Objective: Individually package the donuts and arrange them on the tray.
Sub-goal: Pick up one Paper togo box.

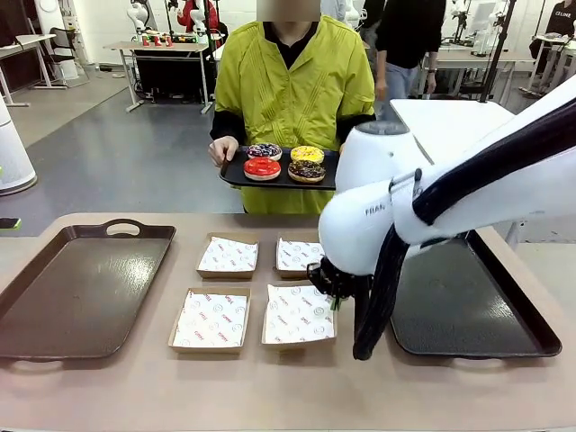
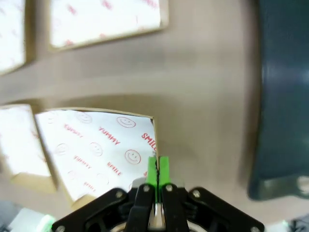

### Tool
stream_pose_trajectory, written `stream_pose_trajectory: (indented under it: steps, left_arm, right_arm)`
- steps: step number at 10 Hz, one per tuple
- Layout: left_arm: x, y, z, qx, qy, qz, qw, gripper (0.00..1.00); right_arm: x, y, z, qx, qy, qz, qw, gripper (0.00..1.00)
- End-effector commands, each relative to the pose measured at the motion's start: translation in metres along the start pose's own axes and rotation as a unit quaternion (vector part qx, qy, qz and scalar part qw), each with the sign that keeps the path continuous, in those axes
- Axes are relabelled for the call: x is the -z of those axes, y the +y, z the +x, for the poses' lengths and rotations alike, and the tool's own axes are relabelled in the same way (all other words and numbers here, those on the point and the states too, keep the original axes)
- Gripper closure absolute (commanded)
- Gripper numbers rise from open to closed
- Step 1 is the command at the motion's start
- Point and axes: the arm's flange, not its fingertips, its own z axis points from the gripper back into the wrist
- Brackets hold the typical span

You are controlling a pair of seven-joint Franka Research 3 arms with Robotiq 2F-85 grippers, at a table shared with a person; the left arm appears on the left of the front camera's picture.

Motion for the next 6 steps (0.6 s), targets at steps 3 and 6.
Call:
stream_pose_trajectory:
  steps: [3, 6]
  left_arm:
    - [-0.001, -0.002, 0.0, 0.003, -0.004, -0.01, 1.0, 0.0]
    - [-0.001, -0.002, 0.0, 0.003, -0.004, -0.01, 1.0, 0.0]
  right_arm:
    - [-0.122, 0.021, 0.021, -0.002, 0.0, -0.016, 1.0, 1.0]
    - [-0.164, 0.034, 0.078, -0.011, 0.008, -0.02, 1.0, 1.0]
